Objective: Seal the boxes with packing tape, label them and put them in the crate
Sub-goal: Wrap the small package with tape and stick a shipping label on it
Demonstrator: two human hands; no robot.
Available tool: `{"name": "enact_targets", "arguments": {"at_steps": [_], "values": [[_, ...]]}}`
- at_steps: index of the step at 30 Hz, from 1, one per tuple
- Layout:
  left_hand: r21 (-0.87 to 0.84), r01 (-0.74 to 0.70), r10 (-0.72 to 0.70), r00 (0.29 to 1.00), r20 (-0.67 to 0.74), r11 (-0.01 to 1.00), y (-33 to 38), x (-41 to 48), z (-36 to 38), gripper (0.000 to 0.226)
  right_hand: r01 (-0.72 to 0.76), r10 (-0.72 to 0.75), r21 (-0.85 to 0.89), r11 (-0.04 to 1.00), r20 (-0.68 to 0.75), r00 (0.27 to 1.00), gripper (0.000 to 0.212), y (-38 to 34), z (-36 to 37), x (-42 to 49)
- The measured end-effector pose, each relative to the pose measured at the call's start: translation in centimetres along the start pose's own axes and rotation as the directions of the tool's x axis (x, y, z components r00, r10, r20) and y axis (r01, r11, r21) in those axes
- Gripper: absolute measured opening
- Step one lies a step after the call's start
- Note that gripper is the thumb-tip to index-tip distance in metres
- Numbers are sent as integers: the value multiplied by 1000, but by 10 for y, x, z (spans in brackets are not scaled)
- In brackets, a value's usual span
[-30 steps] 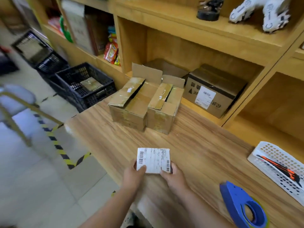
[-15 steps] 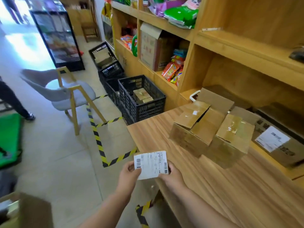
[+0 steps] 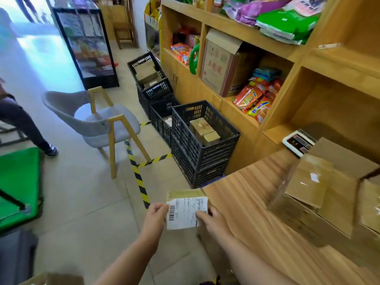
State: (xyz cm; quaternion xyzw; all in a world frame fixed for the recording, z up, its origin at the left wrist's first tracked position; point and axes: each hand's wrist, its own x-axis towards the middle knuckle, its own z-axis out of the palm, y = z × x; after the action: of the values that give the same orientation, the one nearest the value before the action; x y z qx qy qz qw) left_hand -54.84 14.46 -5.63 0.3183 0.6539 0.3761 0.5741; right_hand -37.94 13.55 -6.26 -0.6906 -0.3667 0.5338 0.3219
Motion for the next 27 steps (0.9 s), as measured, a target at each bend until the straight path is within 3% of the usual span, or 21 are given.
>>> {"name": "enact_targets", "arguments": {"at_steps": [5, 10, 14, 17, 27], "values": [[-25, 27, -27, 1000, 11, 999, 34, 60, -5, 21, -29, 29, 26, 999, 10, 1000, 5, -34, 22, 65], [2, 15, -15, 1000, -27, 1000, 78, 141, -9, 29, -39, 38, 10, 999, 78, 996, 25, -83, 40, 146], [101, 41, -37, 998, -41, 994, 120, 204, -6, 39, -58, 57, 6, 998, 135, 989, 26, -130, 43, 208], [115, 32, -28, 999, -30, 993, 152, 242, 2, 44, -48, 52, -37, 998, 122, 991, 45, -159, 41, 252], [150, 119, -131, 989, 67, 981, 205, 360, 50, 36, -133, 135, -96, 987, 18, 991, 45, -199, 24, 366]]}}
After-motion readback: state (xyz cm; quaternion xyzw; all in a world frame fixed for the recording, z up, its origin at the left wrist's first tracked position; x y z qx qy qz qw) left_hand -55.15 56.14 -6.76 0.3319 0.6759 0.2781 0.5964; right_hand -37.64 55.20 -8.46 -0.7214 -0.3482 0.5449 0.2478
